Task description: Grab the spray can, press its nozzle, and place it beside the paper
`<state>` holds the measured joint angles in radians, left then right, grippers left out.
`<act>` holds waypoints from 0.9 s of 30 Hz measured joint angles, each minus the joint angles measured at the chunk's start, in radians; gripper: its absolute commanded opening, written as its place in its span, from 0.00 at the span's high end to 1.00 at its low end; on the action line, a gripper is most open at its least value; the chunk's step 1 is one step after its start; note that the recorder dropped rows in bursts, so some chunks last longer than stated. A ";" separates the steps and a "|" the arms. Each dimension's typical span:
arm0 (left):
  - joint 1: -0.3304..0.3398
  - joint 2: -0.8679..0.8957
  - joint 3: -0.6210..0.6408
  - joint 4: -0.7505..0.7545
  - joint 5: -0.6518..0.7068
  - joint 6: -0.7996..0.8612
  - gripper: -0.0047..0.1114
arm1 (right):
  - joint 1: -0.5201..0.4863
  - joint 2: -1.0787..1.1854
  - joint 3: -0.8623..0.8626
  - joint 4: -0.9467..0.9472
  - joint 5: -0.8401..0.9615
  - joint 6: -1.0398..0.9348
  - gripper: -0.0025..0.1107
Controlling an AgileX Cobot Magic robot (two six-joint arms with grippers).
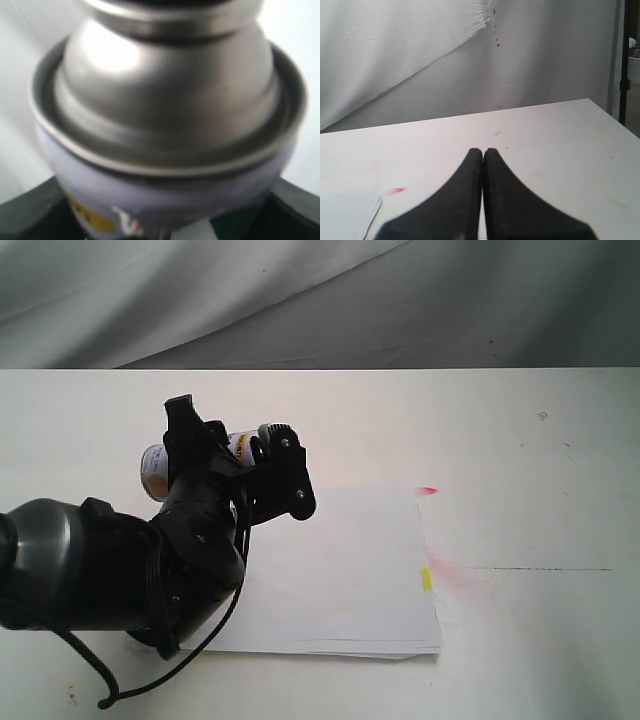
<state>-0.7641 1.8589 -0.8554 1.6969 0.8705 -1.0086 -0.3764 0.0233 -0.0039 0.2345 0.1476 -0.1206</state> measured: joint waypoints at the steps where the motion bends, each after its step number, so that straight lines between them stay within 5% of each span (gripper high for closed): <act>1: 0.000 0.000 0.000 0.000 0.003 -0.002 0.96 | 0.000 0.000 0.000 0.000 0.000 0.000 0.98; 7: 0.000 0.000 0.000 0.000 0.004 -0.002 0.96 | 0.000 0.000 0.000 0.035 -0.031 0.000 0.98; 15: 0.000 0.000 0.000 0.000 0.004 -0.019 0.96 | 0.000 0.000 0.000 0.398 -0.209 0.033 0.98; 21: 0.000 0.000 0.000 0.005 0.004 -0.020 0.96 | 0.000 0.036 -0.089 0.438 -0.015 0.034 0.98; 27: 0.000 0.000 0.000 0.011 0.004 -0.026 0.96 | 0.017 0.317 -0.372 0.435 0.201 -0.120 0.98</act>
<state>-0.7641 1.8589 -0.8554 1.7076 0.8748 -1.0343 -0.3591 0.3405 -0.3757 0.6694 0.3484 -0.2410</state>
